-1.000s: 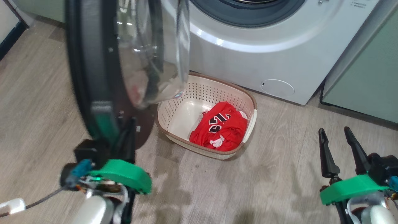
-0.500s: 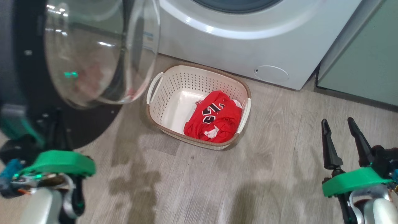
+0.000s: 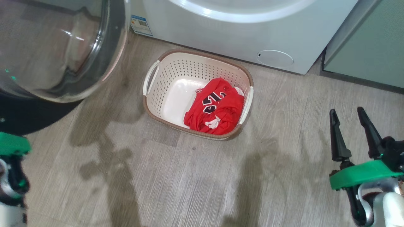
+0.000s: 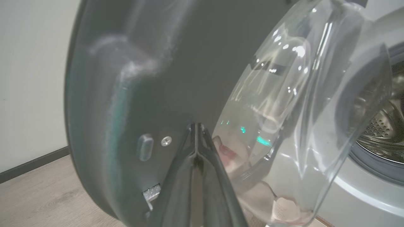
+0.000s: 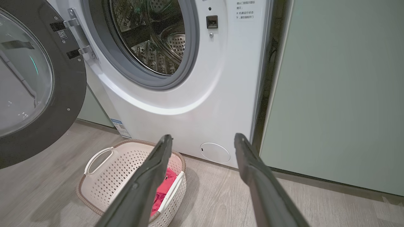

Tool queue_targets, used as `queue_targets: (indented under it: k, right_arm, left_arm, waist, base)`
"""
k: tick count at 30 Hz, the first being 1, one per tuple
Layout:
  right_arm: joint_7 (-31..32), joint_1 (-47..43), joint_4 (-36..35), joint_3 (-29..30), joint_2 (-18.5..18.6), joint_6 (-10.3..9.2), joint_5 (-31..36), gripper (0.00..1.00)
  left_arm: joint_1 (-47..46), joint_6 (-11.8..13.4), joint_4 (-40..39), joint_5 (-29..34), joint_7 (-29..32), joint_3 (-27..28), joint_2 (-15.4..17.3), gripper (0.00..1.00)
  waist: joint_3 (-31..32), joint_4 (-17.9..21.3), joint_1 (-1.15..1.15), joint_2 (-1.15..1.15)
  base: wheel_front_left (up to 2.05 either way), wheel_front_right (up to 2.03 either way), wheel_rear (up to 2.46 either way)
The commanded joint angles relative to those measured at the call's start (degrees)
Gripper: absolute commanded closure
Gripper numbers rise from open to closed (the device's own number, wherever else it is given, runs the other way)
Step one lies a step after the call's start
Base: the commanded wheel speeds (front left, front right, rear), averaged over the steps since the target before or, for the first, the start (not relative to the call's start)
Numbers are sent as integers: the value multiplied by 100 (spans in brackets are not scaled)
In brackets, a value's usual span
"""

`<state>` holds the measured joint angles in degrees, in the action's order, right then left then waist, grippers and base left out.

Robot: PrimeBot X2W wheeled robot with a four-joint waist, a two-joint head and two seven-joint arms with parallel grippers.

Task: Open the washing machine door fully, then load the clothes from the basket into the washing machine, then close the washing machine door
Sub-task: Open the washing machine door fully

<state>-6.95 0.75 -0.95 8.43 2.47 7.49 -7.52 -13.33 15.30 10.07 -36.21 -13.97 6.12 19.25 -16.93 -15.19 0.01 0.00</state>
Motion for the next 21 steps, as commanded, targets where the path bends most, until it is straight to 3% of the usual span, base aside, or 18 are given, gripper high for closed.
queue_targets:
  k: [1,12,17,21]
  right_arm:
    - [21,165,-228,-133,41,0,67,0]
    - [69,231,-282,-164,41,0,77,0]
    - [55,235,-247,-206,41,0,49,0]
    - [0,227,-195,-226,41,0,-51,0]
  left_arm:
    - [-288,-50,-13,-41,-65,382,343,100]
    - [-959,-698,1123,-109,-101,1044,619,100]
    - [-1056,-840,1325,124,-102,1260,578,100]
    - [-850,-831,1051,391,-102,1420,355,100]
  waist:
    - [-34,11,-1,0]
    - [-94,67,-1,0]
    - [-51,113,-1,0]
    - [38,143,-1,0]
  base:
    - [0,0,0]
    - [0,0,0]
    - [0,0,0]
    - [0,0,0]
